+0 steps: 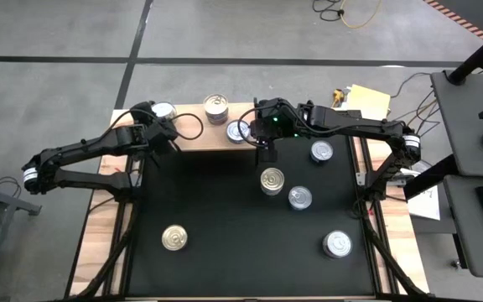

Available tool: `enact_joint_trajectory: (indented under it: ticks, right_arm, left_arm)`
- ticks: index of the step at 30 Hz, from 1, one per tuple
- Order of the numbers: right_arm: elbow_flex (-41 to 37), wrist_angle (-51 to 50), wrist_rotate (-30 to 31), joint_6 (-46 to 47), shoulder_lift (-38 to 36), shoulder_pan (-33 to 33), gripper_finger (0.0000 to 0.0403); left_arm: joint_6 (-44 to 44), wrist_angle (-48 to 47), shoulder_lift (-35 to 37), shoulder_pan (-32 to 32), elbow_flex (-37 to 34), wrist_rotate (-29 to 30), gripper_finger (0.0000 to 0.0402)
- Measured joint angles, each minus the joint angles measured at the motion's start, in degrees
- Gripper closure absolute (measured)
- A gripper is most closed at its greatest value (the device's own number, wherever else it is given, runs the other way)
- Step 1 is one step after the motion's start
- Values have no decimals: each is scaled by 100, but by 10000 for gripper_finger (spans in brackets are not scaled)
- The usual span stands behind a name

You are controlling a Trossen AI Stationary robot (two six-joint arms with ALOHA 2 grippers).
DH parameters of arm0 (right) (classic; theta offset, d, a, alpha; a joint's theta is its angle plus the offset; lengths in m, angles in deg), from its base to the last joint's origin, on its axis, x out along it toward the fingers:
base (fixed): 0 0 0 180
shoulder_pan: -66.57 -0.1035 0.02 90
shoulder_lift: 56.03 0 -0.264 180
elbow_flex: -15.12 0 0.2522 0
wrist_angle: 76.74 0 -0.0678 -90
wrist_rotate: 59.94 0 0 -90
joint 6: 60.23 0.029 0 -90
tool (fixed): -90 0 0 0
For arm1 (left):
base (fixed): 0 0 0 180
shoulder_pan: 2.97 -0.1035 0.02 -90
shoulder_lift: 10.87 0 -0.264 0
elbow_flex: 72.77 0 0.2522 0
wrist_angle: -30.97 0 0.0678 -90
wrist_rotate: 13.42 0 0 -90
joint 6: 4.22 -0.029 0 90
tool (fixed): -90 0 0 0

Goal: Stack canned seafood by type on shelf
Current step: Stack the green/white tuna can on top of the other green/white tuna can on the shelf

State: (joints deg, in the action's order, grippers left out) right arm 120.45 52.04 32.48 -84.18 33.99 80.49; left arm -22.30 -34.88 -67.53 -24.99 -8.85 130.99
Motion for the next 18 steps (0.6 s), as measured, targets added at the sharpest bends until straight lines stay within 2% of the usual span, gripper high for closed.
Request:
enact_joint_trajectory:
  ticks: [12, 18]
  right_arm:
    - [0, 2, 2, 35, 0, 0, 173]
    - [0, 2, 2, 36, 0, 1, 179]
  left_arm:
    - [52, -38, -11, -146, 0, -146, 210]
    - [66, -16, -10, -151, 0, -215, 196]
